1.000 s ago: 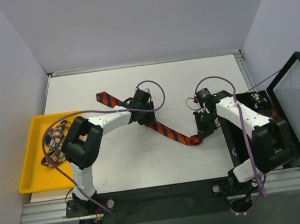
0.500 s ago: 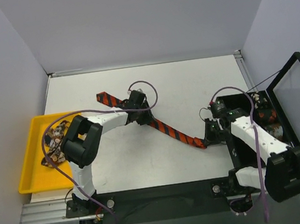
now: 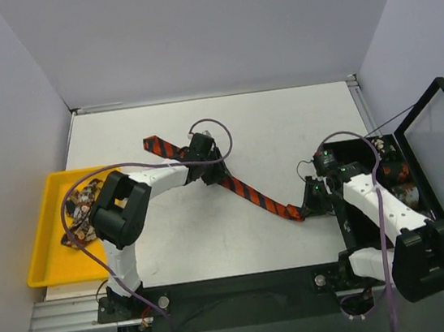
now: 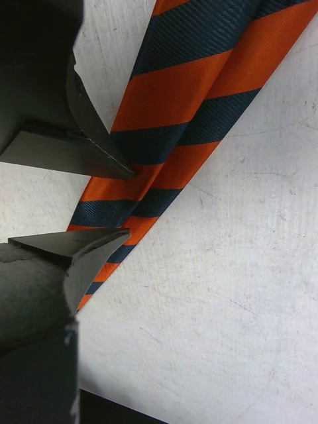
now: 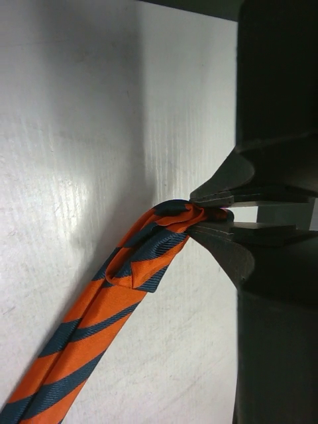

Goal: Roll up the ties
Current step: Roll the tie

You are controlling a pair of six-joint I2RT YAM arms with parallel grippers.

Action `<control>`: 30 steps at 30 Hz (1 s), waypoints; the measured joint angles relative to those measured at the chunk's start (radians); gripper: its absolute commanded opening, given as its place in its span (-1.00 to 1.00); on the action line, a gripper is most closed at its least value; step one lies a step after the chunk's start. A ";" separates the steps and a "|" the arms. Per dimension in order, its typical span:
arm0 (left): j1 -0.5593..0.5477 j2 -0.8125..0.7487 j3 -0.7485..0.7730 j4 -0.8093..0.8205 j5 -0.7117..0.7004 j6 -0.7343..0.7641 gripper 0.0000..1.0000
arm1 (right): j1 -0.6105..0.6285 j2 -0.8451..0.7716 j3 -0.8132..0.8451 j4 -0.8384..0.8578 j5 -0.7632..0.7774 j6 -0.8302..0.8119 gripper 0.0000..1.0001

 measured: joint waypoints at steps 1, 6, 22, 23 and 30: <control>0.000 -0.004 0.000 -0.002 0.000 0.003 -0.01 | 0.003 0.015 0.021 -0.012 0.003 -0.002 -1.00; 0.002 -0.050 0.000 -0.033 -0.021 0.043 0.13 | 0.029 0.115 0.154 -0.094 0.056 -0.031 -1.00; 0.013 -0.175 0.011 -0.195 -0.079 0.164 0.16 | 0.148 0.384 0.456 -0.299 0.357 -0.187 -1.00; 0.013 -0.174 0.011 -0.194 -0.079 0.164 0.16 | 0.153 0.384 0.457 -0.301 0.362 -0.195 -1.00; 0.059 -0.068 0.145 -0.229 -0.089 0.191 0.16 | 0.156 0.384 0.457 -0.306 0.376 -0.254 -1.00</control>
